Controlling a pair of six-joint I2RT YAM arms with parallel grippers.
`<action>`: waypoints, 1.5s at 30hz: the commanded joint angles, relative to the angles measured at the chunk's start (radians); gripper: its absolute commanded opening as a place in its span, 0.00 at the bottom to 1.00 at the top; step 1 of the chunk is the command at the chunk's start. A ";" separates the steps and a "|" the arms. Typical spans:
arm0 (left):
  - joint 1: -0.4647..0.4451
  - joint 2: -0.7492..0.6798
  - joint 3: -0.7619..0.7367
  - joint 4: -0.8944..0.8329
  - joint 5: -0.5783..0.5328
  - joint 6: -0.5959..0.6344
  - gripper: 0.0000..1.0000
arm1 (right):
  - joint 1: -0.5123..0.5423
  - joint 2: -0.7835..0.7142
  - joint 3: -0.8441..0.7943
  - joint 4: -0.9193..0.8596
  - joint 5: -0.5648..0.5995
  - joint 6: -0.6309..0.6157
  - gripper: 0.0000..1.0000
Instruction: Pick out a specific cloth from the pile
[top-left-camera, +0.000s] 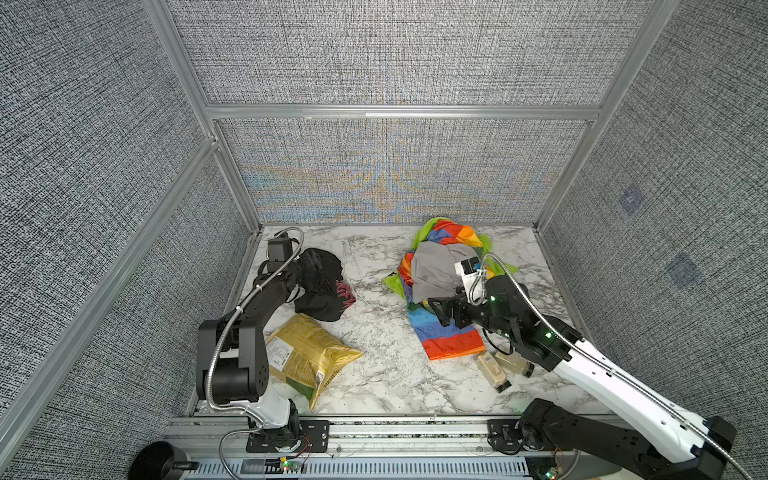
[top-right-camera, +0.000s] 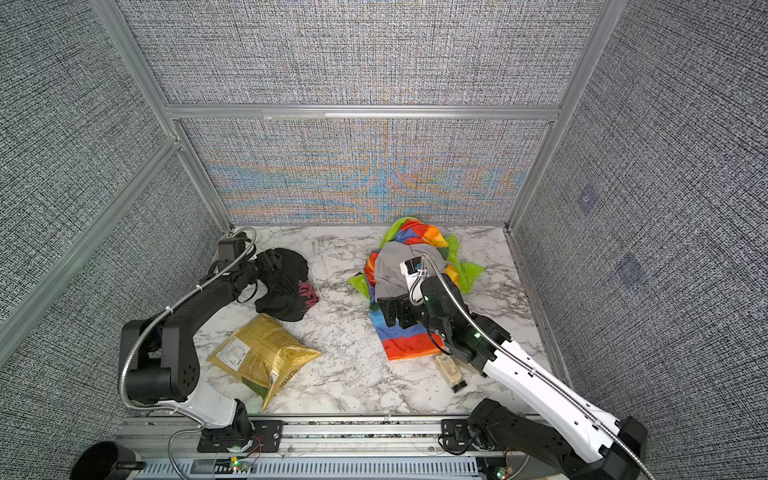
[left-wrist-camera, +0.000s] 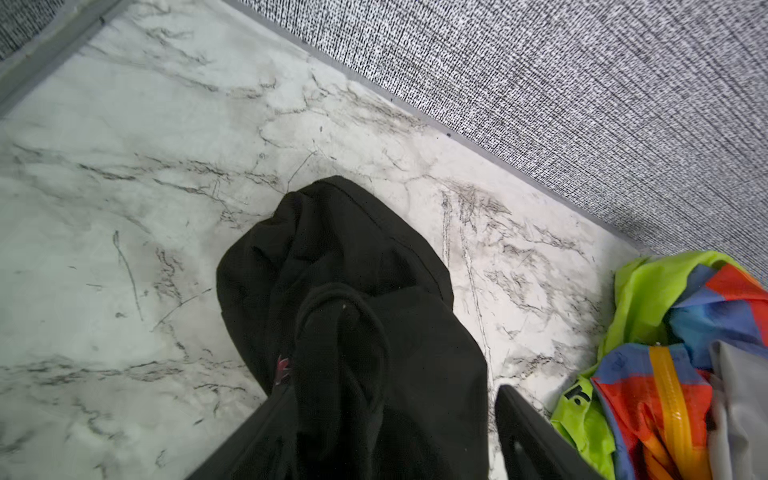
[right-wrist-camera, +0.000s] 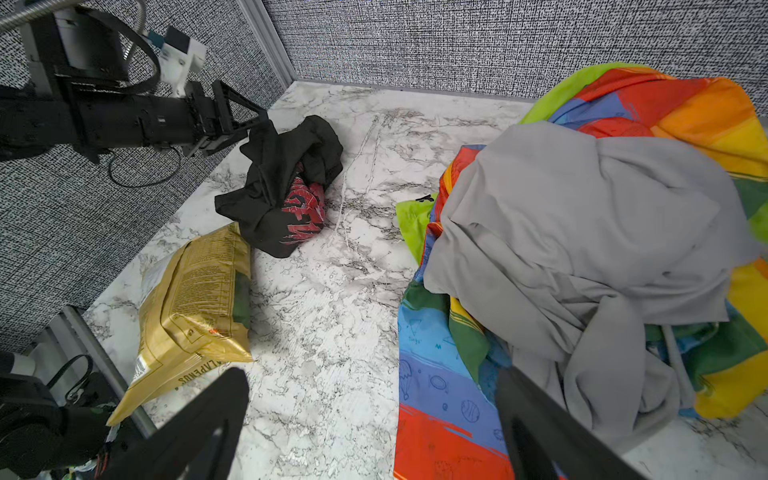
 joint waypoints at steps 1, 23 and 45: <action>-0.002 -0.049 -0.004 -0.146 -0.023 0.042 0.93 | -0.001 0.001 -0.002 0.040 0.003 0.001 0.97; -0.161 -0.224 -0.202 -0.318 -0.004 -0.003 0.90 | -0.001 -0.004 -0.008 0.034 0.009 0.013 0.97; -0.138 0.121 -0.080 -0.005 0.056 -0.117 0.89 | -0.002 -0.008 -0.069 -0.001 0.086 0.025 0.97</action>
